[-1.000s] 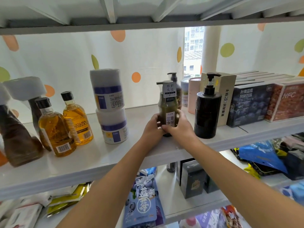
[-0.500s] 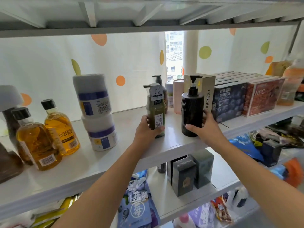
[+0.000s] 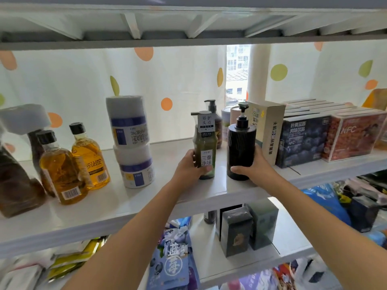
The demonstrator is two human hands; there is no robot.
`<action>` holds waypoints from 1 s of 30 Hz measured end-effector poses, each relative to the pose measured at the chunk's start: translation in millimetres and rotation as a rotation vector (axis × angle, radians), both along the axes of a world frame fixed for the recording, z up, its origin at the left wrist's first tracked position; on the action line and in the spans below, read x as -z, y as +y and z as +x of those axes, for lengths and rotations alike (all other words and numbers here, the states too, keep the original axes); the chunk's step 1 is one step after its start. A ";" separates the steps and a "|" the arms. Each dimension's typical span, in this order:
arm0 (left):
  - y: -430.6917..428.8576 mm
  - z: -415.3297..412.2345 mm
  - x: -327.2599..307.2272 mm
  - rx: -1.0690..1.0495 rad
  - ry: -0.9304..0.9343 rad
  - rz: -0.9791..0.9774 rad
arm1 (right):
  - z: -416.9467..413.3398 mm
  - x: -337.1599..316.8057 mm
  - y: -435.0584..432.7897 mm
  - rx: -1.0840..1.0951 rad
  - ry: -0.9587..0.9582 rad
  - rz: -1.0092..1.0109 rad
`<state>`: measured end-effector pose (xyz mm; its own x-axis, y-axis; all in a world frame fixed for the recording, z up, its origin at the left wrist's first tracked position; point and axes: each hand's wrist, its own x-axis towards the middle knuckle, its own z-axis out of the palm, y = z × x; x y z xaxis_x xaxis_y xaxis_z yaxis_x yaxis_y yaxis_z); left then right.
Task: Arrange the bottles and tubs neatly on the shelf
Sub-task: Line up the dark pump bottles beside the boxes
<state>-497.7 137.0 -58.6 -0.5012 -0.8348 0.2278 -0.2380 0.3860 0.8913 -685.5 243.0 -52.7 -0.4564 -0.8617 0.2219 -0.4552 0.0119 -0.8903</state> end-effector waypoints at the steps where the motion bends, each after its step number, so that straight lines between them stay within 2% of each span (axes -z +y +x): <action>1: 0.8 -0.5 0.1 -0.001 0.007 0.001 | -3.1 0.7 1.6 -0.013 -0.004 -0.001; 6: 7.4 -5.7 -0.5 0.007 0.020 -0.003 | 0.3 5.6 -1.2 0.118 0.071 -0.127; 12: 10.7 -9.3 1.6 0.006 0.037 0.013 | -10.4 6.3 -1.1 -0.003 -0.015 -0.078; 17: 12.0 -10.9 -0.2 0.007 0.025 -0.001 | -1.8 10.9 -1.3 0.090 0.047 -0.144; 22: 11.7 -10.6 2.2 0.013 0.044 0.009 | -11.7 10.5 4.0 -0.061 0.015 -0.094; 26: 10.8 -10.5 2.8 0.014 0.041 -0.006 | -4.7 9.6 7.6 0.021 0.069 -0.139; 30: 9.1 -10.1 4.2 0.037 0.072 0.019 | -6.5 8.1 9.5 -0.099 0.012 -0.057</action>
